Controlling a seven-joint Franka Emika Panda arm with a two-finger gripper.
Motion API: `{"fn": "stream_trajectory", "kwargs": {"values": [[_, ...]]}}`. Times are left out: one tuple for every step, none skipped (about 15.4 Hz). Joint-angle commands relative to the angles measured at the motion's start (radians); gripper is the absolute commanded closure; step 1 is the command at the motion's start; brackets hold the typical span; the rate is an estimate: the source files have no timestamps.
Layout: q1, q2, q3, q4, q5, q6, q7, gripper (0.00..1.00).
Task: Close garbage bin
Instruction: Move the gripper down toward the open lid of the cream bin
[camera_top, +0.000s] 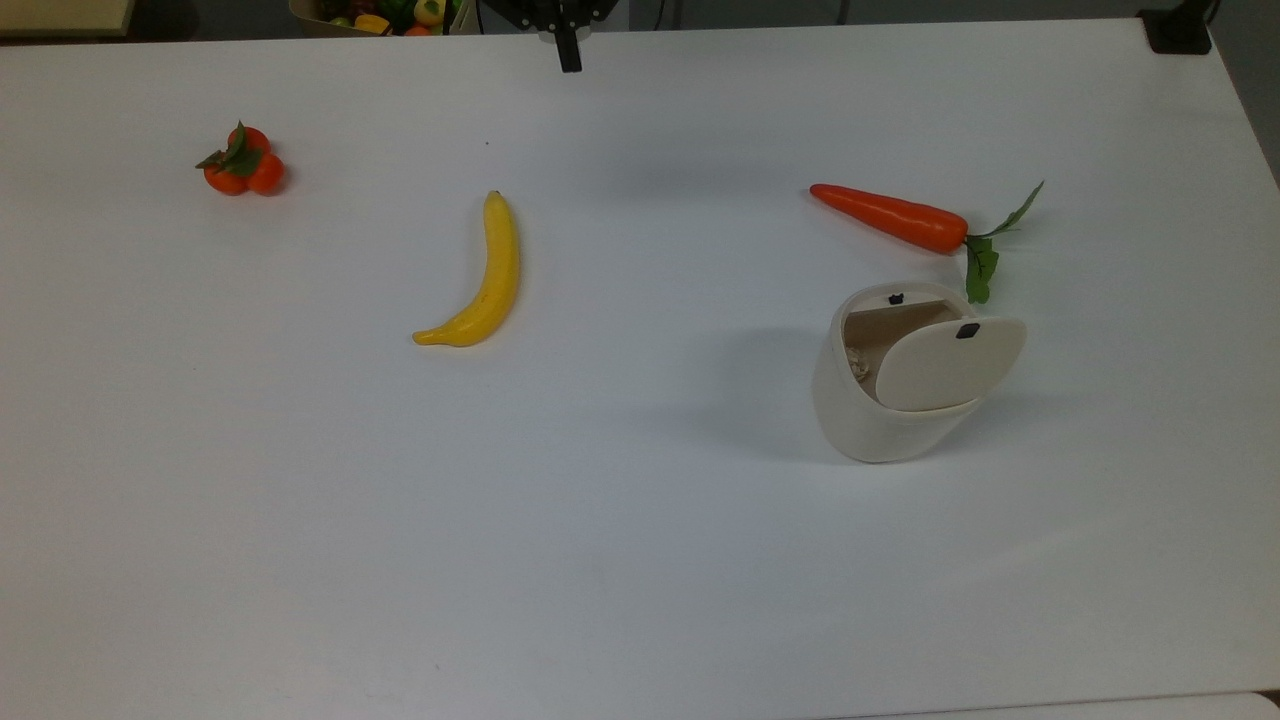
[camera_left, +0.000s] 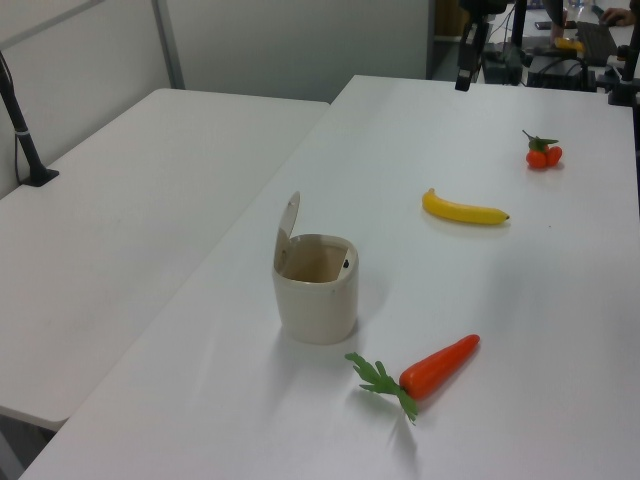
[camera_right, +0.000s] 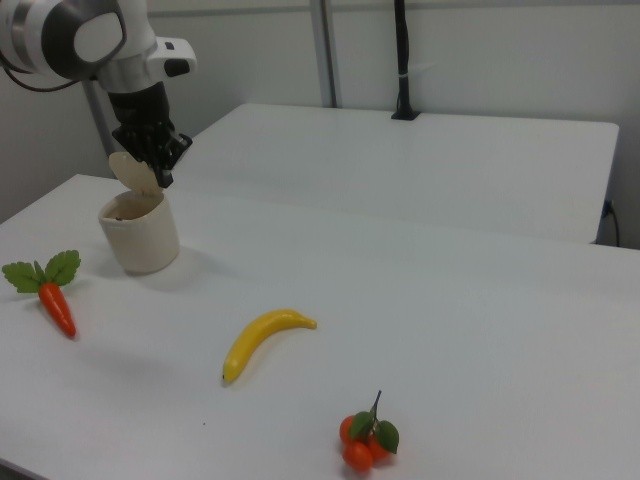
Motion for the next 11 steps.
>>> {"fn": "stream_trajectory", "kwargs": {"values": [[0.017, 0.002, -0.001, -0.007, 0.07, 0.048, -0.015, 1.0], [0.037, 0.01, 0.0, -0.007, 0.073, 0.063, -0.009, 1.0], [0.054, 0.016, 0.001, -0.006, 0.074, 0.082, -0.007, 1.0], [0.062, 0.028, 0.003, -0.004, 0.076, 0.111, -0.006, 1.0], [0.074, 0.037, 0.003, 0.0, 0.077, 0.144, 0.002, 1.0], [0.092, 0.051, 0.004, 0.016, 0.082, 0.175, 0.028, 1.0], [0.108, 0.074, 0.004, 0.031, 0.082, 0.204, 0.064, 1.0], [0.12, 0.094, 0.004, 0.045, 0.079, 0.238, 0.094, 1.0], [0.131, 0.111, 0.006, 0.052, 0.079, 0.281, 0.115, 1.0], [0.14, 0.125, 0.013, 0.054, 0.077, 0.336, 0.123, 1.0], [0.141, 0.137, 0.032, 0.054, 0.077, 0.397, 0.129, 1.0]]}}
